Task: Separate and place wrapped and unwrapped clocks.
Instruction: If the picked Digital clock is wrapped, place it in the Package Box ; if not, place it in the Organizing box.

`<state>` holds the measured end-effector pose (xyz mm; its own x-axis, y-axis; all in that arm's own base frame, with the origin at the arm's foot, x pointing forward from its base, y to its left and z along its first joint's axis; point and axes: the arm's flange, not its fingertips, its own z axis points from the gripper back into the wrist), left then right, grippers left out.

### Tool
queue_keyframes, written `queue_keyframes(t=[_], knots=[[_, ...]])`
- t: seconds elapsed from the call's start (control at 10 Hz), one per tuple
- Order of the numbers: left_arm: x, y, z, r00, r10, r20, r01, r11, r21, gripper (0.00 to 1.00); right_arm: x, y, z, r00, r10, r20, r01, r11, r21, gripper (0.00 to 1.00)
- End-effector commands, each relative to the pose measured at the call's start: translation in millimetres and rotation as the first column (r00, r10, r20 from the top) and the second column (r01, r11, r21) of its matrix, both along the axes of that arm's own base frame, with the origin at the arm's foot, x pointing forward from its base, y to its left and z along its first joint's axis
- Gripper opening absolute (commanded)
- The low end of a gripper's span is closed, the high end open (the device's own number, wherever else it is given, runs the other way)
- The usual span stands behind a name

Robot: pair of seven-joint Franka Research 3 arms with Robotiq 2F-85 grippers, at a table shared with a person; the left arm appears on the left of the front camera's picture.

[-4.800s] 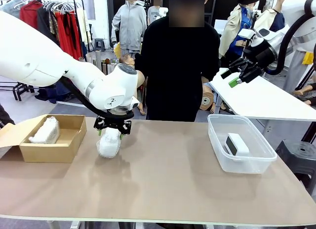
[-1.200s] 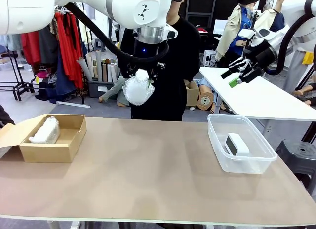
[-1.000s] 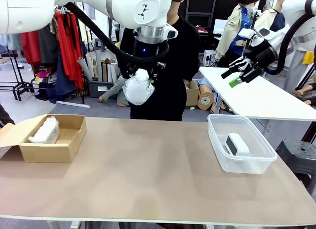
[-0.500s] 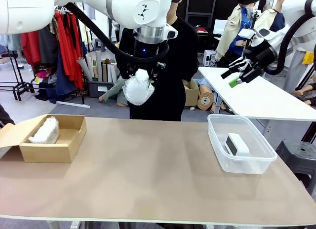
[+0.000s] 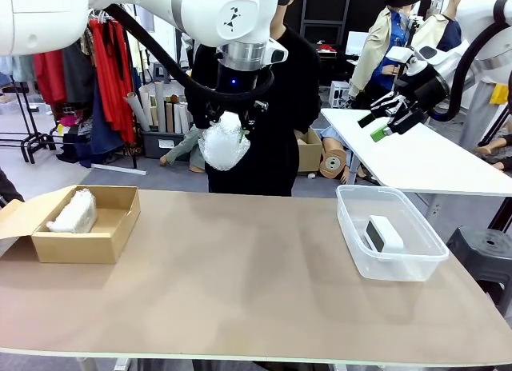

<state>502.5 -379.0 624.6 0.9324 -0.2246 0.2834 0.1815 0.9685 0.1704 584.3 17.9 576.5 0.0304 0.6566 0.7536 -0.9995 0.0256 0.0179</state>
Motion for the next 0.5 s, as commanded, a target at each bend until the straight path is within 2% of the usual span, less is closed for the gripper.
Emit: queue_keyframes(t=[0.0, 0.1, 0.4], knots=[[0.0, 0.0, 0.0, 1.000, 0.000, 0.000, 0.000, 1.000, 0.000, 0.00, -1.5, -0.4, 1.4, 1.000, 0.001, 0.001, -0.001, 1.000, -0.001, 1.00], [0.5, 6.9, 0.0, 0.998, -0.034, -0.051, 0.030, 0.997, -0.068, 0.00, -1.5, -0.4, 1.4, 1.000, 0.001, 0.001, -0.001, 1.000, -0.001, 1.00], [-0.9, 25.4, 16.1, 0.995, -0.043, -0.089, 0.026, 0.982, -0.186, 0.00, -1.5, -0.4, 1.4, 1.000, 0.001, 0.001, -0.001, 1.000, -0.001, 1.00]])
